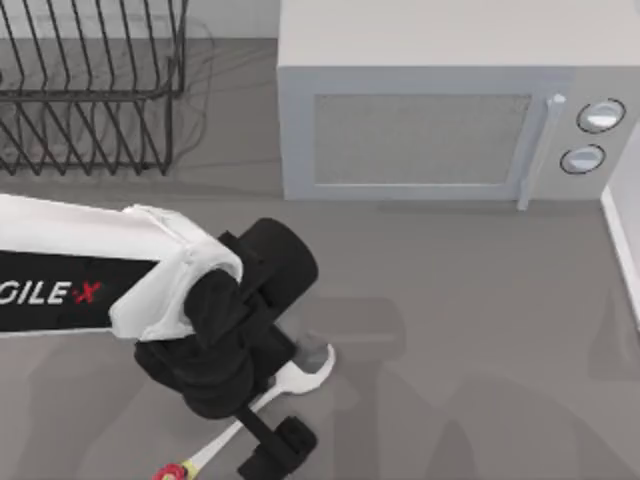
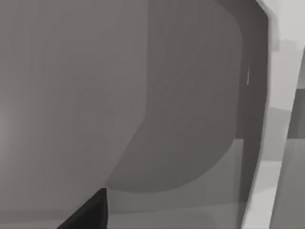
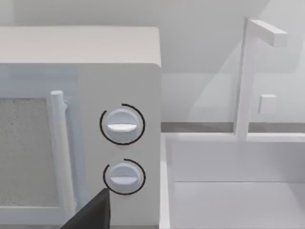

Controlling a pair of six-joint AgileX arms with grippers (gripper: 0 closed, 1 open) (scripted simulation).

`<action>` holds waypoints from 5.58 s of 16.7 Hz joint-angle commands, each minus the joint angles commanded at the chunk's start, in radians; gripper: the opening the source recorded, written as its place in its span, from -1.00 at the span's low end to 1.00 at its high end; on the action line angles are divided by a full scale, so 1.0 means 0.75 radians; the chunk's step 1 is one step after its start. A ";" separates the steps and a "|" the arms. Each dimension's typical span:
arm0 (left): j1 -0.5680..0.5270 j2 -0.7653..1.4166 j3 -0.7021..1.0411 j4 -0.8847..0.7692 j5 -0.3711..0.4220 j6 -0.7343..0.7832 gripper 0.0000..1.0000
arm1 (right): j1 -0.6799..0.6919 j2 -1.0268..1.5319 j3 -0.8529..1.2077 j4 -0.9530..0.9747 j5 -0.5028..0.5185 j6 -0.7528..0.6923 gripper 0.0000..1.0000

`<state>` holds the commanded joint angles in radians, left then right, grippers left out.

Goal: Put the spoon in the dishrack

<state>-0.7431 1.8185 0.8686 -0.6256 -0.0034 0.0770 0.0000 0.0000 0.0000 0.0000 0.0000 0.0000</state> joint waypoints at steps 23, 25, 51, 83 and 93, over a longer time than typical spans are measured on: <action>-0.016 -0.267 0.816 -1.068 0.007 -0.015 -1.00 | 0.000 0.000 0.000 0.000 0.000 0.000 1.00; -0.013 -0.297 0.883 -1.141 0.007 -0.017 -1.00 | 0.000 0.000 0.000 0.000 0.000 0.000 1.00; 1.153 -1.164 0.391 0.459 0.262 -0.087 -1.00 | 0.000 0.000 0.000 0.000 0.000 0.000 1.00; 1.080 -0.084 0.073 1.941 0.145 -0.082 -1.00 | 0.000 0.000 0.000 0.000 0.000 0.000 1.00; 1.080 -0.084 0.073 1.941 0.145 -0.082 0.51 | 0.000 0.000 0.000 0.000 0.000 0.000 1.00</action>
<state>0.0667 1.7555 0.9237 0.8304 0.1056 0.0157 0.0000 0.0000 0.0000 0.0000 0.0000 0.0000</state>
